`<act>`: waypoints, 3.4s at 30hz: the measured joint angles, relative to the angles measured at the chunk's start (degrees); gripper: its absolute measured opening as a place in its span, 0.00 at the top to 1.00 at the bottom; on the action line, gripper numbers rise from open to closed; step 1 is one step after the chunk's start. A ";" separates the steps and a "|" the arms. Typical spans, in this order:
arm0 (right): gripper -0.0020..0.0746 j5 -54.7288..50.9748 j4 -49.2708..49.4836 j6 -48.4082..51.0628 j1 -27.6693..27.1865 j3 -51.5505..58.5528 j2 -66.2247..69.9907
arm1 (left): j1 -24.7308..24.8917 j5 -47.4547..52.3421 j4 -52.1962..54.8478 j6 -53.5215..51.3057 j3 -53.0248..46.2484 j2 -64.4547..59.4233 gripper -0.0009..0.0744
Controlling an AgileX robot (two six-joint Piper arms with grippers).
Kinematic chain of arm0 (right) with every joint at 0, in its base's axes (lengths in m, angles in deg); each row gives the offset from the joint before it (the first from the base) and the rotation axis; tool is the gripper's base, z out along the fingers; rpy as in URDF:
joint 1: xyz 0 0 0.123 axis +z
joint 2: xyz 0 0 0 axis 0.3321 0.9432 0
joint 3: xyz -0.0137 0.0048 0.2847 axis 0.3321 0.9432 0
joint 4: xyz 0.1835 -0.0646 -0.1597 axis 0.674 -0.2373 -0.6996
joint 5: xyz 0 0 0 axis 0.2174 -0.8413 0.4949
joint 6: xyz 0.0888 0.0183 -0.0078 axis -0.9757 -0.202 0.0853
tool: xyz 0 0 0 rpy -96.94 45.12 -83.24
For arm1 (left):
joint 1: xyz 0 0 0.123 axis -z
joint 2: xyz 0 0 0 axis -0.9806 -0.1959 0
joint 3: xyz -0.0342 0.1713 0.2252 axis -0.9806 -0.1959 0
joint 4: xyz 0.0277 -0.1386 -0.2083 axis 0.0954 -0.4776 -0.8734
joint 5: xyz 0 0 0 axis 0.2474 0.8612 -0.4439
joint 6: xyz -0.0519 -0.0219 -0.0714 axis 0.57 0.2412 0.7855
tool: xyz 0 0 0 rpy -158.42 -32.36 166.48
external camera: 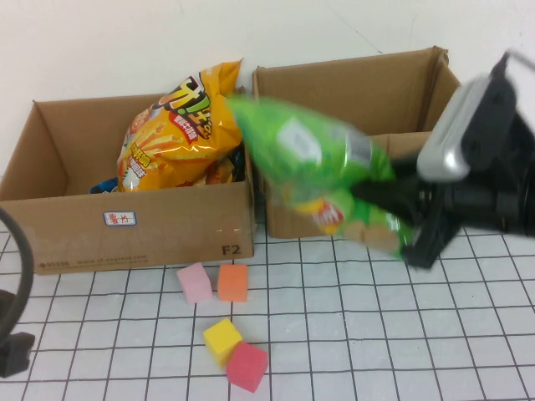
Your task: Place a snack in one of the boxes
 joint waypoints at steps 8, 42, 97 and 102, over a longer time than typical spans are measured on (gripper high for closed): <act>0.79 -4.64 9.99 12.88 0.00 -10.01 5.31 | 0.00 0.00 2.69 3.80 0.00 0.00 0.99; 0.43 -3.98 10.36 8.83 8.55 -62.53 49.54 | 0.00 3.60 6.95 8.06 0.00 0.00 0.99; 0.96 -8.36 -78.68 -74.38 -0.98 4.11 -17.66 | 0.00 -39.38 22.51 17.92 -41.34 37.28 0.99; 0.96 -5.87 -78.57 -76.62 -0.98 17.38 -30.12 | 0.00 -40.68 22.51 18.13 -42.21 37.28 0.99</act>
